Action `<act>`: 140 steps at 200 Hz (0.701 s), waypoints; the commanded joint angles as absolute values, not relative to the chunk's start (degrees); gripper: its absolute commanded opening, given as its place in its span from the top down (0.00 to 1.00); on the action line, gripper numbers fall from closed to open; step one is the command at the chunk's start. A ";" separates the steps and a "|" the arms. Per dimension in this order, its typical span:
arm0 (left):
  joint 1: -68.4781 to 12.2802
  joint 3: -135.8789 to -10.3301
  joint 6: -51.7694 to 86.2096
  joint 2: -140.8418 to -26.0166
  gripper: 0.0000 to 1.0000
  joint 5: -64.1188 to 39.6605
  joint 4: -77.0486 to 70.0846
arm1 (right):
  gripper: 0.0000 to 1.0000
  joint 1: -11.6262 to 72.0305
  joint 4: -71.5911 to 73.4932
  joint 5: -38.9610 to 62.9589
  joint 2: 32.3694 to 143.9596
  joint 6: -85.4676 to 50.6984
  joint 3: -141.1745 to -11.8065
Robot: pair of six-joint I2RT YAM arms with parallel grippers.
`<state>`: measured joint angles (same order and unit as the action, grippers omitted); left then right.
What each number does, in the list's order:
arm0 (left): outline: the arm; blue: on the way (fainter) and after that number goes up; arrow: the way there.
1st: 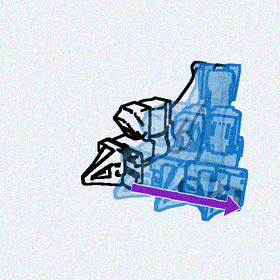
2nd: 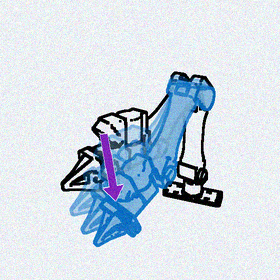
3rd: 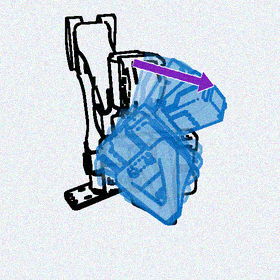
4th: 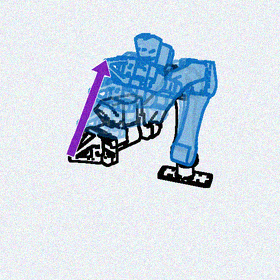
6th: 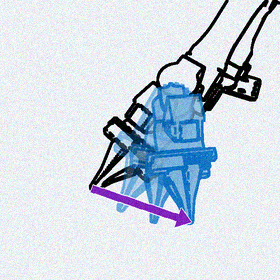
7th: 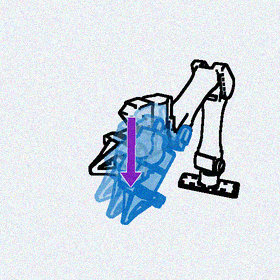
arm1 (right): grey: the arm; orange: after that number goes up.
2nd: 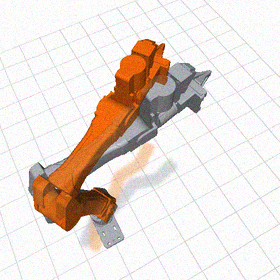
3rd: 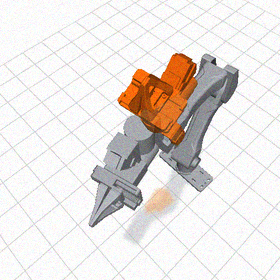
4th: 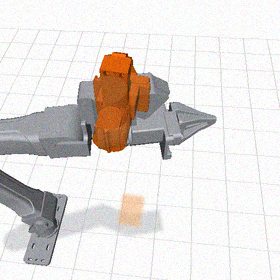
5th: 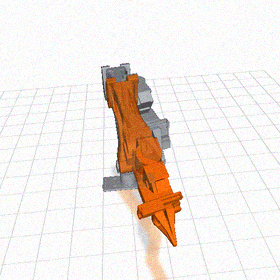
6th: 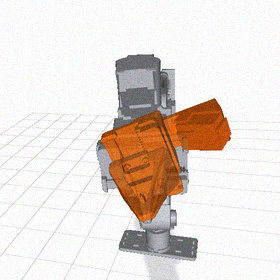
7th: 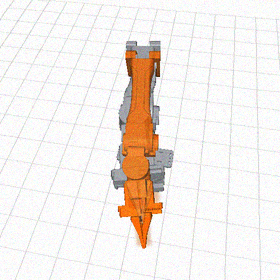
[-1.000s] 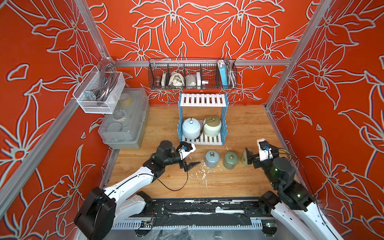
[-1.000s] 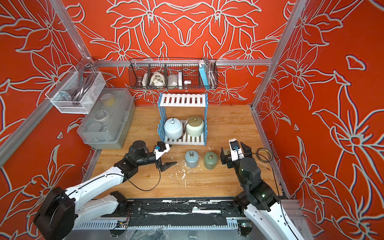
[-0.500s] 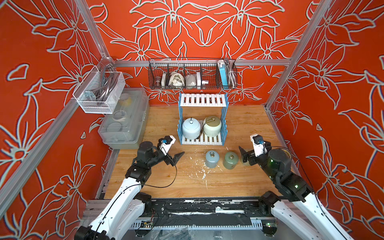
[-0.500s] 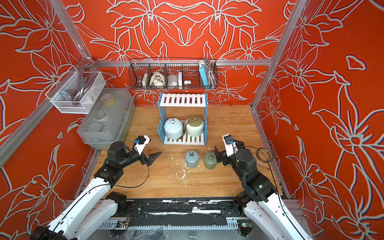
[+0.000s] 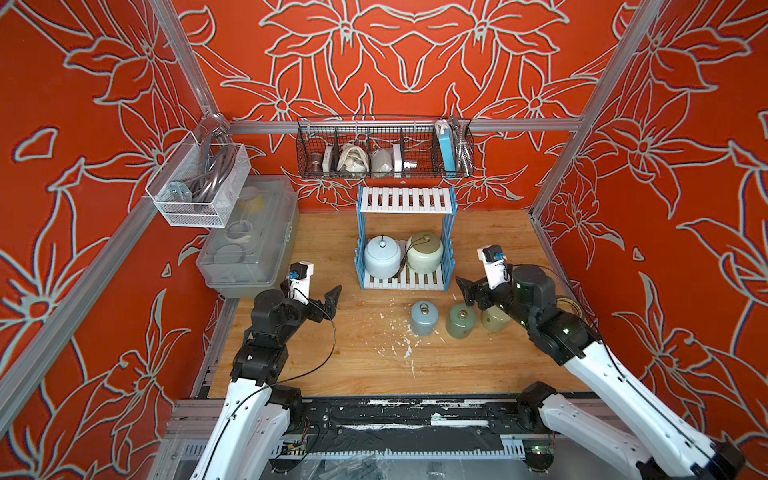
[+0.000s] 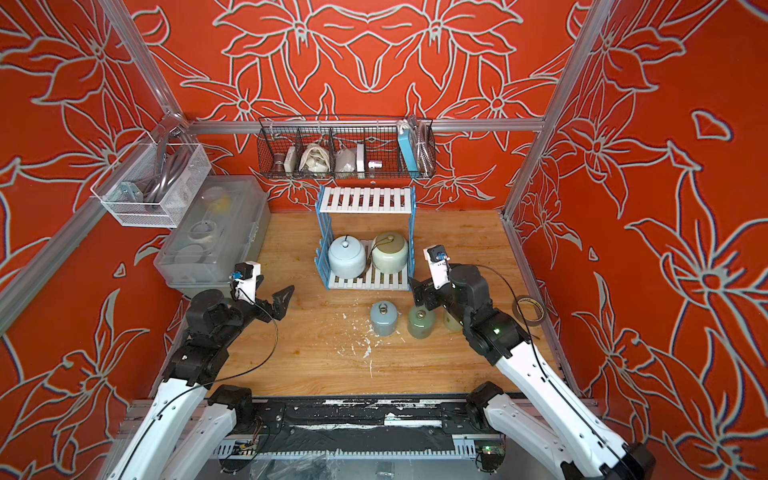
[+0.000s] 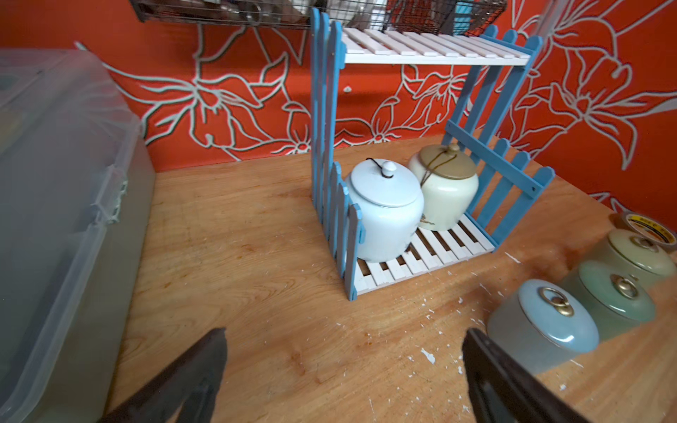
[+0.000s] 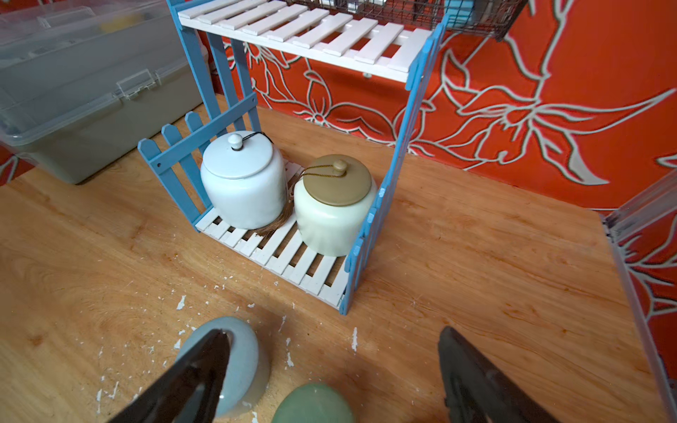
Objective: Remove the tea canisters from the shelf
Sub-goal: Pick up the tea canister from the shelf.
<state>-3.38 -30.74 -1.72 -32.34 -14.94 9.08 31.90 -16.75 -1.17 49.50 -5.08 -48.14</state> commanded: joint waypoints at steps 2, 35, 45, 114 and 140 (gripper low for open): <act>-2.10 -30.12 1.13 -30.94 0.01 -11.37 9.29 | 0.09 32.60 -11.47 1.84 53.39 -8.00 -51.69; -1.58 -30.00 1.24 -29.85 0.01 -9.34 9.15 | 0.12 34.06 -5.79 3.14 61.08 -9.25 -54.28; -1.59 -29.80 1.31 -29.71 0.01 -9.36 8.23 | 0.12 34.87 -4.00 2.75 63.39 -9.51 -54.84; -1.23 -30.35 1.14 -29.57 0.01 -8.86 8.37 | 0.13 39.46 7.30 0.98 78.77 -8.57 -60.18; -1.67 -29.56 0.09 -29.26 0.01 -7.82 6.62 | 0.17 40.44 11.04 0.67 83.85 -8.14 -62.31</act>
